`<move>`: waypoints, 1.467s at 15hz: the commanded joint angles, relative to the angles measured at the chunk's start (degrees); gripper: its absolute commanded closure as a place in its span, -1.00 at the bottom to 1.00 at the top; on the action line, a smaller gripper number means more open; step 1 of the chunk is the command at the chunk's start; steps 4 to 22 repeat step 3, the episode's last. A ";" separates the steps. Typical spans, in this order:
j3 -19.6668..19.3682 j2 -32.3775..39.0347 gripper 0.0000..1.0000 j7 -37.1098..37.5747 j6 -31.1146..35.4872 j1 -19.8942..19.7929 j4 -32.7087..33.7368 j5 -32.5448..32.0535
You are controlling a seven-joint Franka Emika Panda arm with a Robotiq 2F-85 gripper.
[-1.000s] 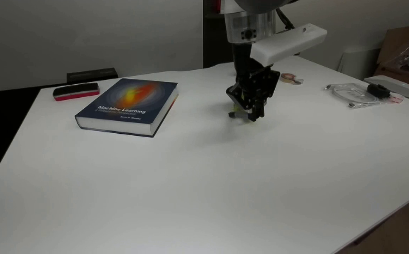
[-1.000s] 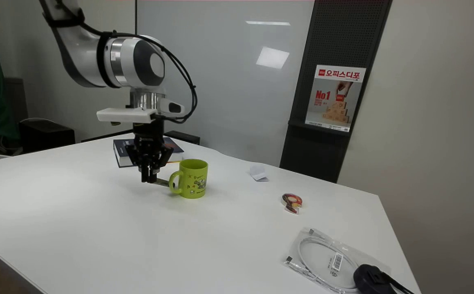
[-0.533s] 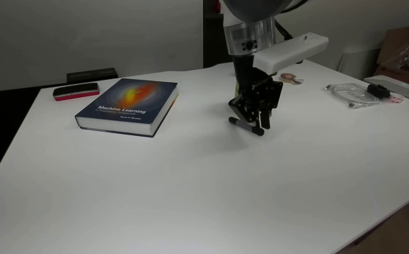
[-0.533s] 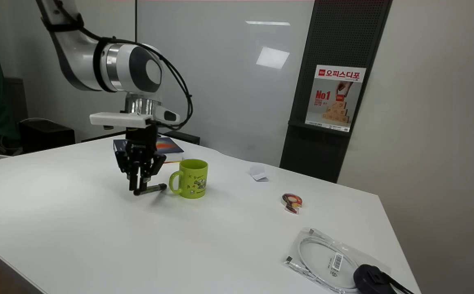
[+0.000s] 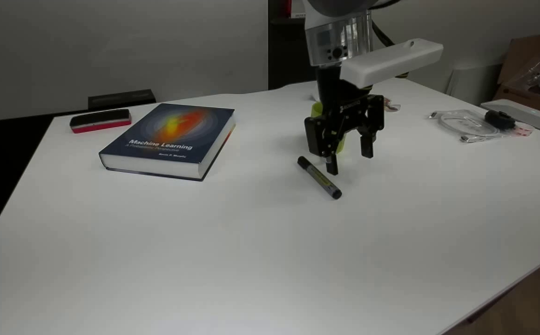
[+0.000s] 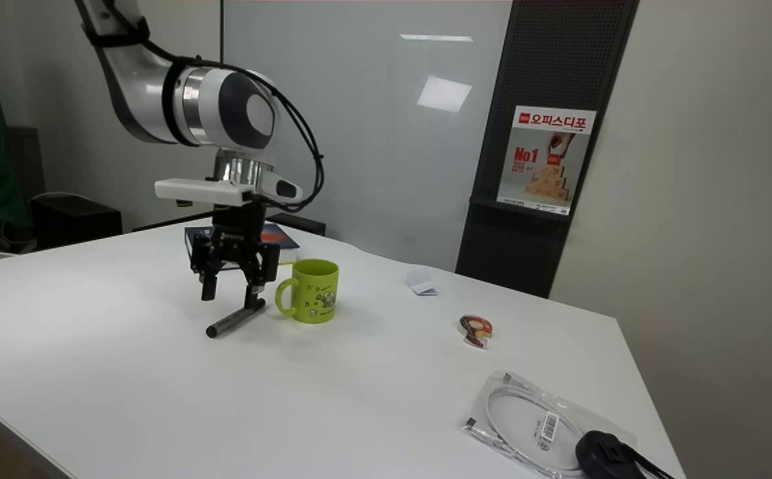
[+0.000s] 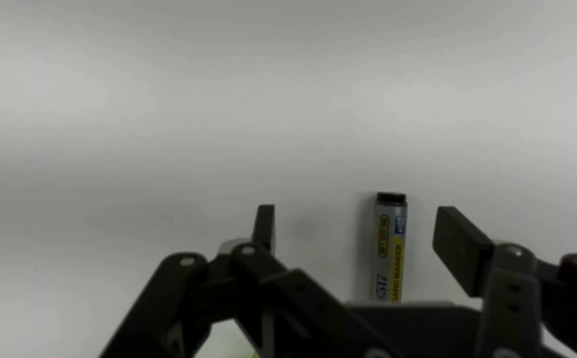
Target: Pick up the pen from the cup and put it on the table.
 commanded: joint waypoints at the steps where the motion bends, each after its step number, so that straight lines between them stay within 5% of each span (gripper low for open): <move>1: -0.15 -4.53 -1.00 2.00 -0.92 -0.74 -1.75 1.90; 22: -0.26 -6.66 -1.00 2.32 -1.11 -0.84 -2.29 2.25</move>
